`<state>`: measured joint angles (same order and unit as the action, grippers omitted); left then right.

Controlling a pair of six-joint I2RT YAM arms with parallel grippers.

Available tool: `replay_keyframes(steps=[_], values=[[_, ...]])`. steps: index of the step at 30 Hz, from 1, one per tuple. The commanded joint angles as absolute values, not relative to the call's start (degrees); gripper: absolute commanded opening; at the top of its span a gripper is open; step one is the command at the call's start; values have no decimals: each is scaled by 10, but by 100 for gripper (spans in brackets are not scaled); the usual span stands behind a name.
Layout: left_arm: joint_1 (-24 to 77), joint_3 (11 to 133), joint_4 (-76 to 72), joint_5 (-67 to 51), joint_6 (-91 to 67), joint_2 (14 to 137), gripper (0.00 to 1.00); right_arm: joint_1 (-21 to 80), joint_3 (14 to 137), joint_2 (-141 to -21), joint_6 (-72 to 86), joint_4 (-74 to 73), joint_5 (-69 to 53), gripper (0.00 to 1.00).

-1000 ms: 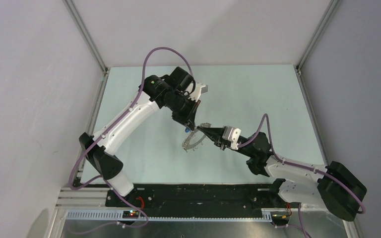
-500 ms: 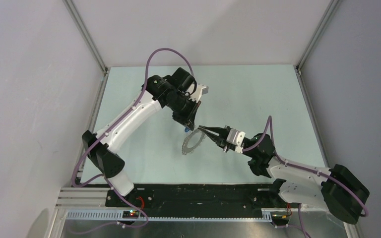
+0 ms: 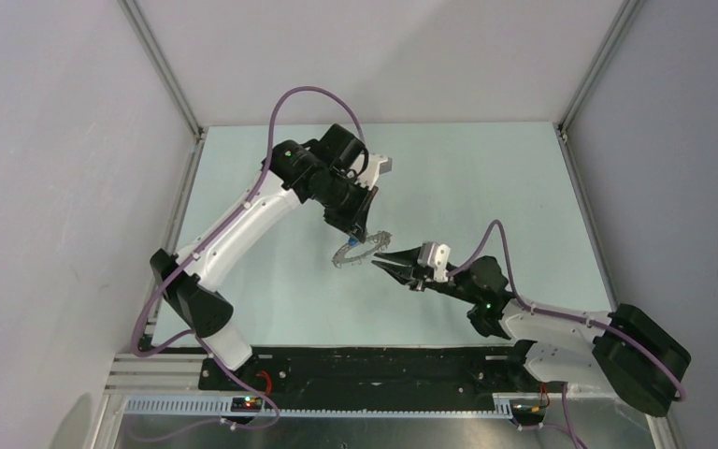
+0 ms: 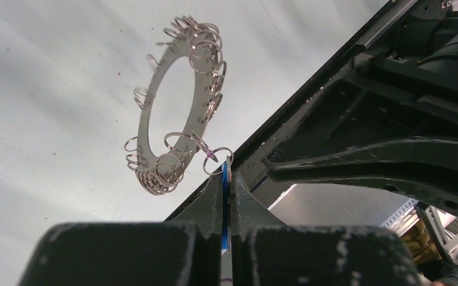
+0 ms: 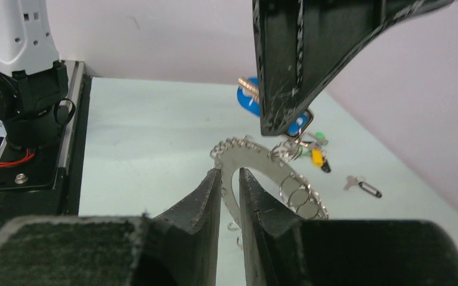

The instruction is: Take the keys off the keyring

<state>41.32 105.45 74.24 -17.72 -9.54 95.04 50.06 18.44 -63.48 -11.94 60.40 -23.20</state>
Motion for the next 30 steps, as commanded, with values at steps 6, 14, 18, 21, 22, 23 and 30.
replay_keyframes(steps=[6, 14, 18, 21, 22, 23, 30], values=[[409, 1088, 732, -191, -99, 919, 0, 481, 197, -701, -81, 661, -216, 22], [409, 1087, 732, -201, -99, 918, 0, 452, 210, -704, -77, 657, -225, 33], [409, 1087, 732, -202, -99, 918, 0, 445, 217, -702, -78, 654, -233, 36], [410, 1091, 731, -202, -99, 919, 0, 443, 220, -698, -78, 654, -244, 37], [410, 1091, 732, -202, -100, 920, 0, 442, 221, -696, -77, 655, -252, 37], [409, 1092, 732, -201, -100, 921, 0, 443, 222, -695, -75, 659, -257, 38], [409, 1096, 731, -202, -106, 922, 0, 446, 222, -670, -71, 661, -282, 38]])
